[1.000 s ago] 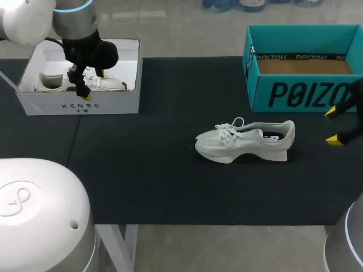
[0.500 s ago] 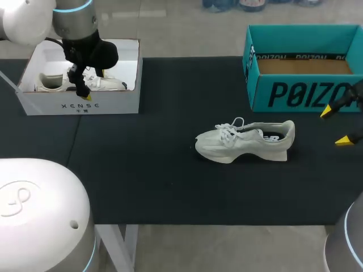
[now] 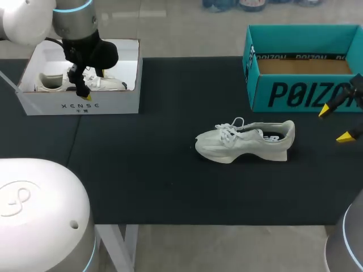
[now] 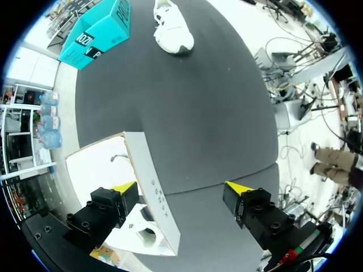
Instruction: Take the shoe out of the shoebox, open the shoe tongue, remove and reinsert the insole, then place the shoe into the shoebox
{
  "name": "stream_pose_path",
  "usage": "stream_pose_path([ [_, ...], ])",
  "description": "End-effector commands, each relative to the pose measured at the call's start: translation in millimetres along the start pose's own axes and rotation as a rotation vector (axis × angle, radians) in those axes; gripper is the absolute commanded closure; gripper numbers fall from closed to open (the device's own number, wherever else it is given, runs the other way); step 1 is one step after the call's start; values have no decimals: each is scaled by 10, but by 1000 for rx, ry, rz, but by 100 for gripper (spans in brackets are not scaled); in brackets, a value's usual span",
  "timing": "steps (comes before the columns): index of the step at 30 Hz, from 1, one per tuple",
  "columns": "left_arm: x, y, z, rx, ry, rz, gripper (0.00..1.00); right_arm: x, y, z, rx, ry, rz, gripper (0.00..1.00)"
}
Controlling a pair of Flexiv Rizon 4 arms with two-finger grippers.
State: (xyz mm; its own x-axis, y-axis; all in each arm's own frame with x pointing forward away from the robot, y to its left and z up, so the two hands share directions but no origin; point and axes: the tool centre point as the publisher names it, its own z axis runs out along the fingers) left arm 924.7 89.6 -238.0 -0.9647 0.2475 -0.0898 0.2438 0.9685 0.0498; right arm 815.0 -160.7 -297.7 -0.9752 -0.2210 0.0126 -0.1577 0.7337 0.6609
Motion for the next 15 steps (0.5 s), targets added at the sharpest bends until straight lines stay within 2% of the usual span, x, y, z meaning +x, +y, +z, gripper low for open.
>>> stream_pose_path([
  [1, 8, 3, -2, -1, -1, 1, 0, 12, 43, 46, 10, -32, 4, 0],
  [9, 8, 3, -2, -1, -1, 1, 0, 77, 21, 104, -15, -168, 91, 0],
  [15, 8, 3, -2, -1, -1, 1, 0, 91, -79, 225, -35, -195, 104, 0],
])
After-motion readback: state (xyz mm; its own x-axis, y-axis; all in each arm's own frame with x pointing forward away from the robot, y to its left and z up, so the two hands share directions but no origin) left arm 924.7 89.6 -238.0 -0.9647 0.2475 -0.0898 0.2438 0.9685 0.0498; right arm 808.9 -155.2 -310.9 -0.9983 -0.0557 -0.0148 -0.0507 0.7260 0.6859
